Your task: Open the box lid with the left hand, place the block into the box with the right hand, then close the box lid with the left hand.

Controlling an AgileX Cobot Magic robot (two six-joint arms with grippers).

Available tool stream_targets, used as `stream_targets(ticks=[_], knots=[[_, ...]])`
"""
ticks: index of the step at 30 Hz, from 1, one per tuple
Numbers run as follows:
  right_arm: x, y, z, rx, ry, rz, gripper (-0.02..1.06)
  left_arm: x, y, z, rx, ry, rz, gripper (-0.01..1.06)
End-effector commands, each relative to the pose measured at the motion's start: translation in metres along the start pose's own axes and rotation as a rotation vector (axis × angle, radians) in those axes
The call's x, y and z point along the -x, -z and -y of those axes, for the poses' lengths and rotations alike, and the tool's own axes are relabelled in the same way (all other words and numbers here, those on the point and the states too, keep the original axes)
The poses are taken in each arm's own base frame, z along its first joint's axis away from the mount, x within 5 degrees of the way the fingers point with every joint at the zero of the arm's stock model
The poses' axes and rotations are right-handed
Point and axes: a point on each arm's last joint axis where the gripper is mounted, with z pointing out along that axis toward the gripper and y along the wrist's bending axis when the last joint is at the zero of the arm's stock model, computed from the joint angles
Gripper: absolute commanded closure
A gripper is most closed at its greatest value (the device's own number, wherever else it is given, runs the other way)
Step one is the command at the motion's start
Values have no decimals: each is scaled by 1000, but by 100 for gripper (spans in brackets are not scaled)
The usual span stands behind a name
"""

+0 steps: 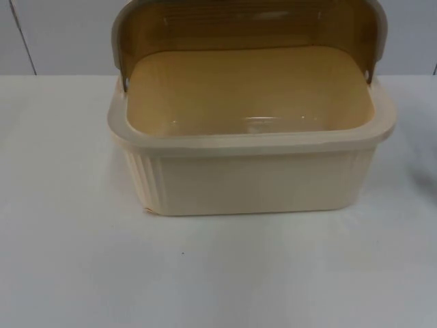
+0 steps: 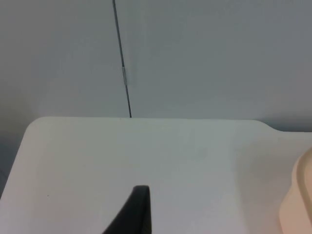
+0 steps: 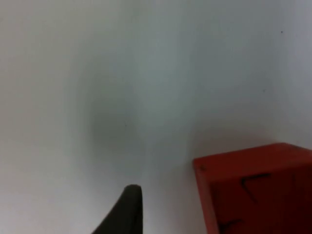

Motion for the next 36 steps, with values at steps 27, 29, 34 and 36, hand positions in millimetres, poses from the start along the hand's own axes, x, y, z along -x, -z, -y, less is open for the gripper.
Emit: stream_targets(ticks=[27,29,34,36], knots=[[0,-13,0,-8,0,-5,96,-1,-1,-2,10,-5,0,0],[0,-13,0,-8,-2,-7,102,-1,-1,-2,10,-5,0,0],[-2,-13,0,-9,-12,-24,105,-1,-1,-2,10,-5,0,0],[-2,-9,0,-11,-16,-30,105,-1,-1,-2,10,-5,0,0]])
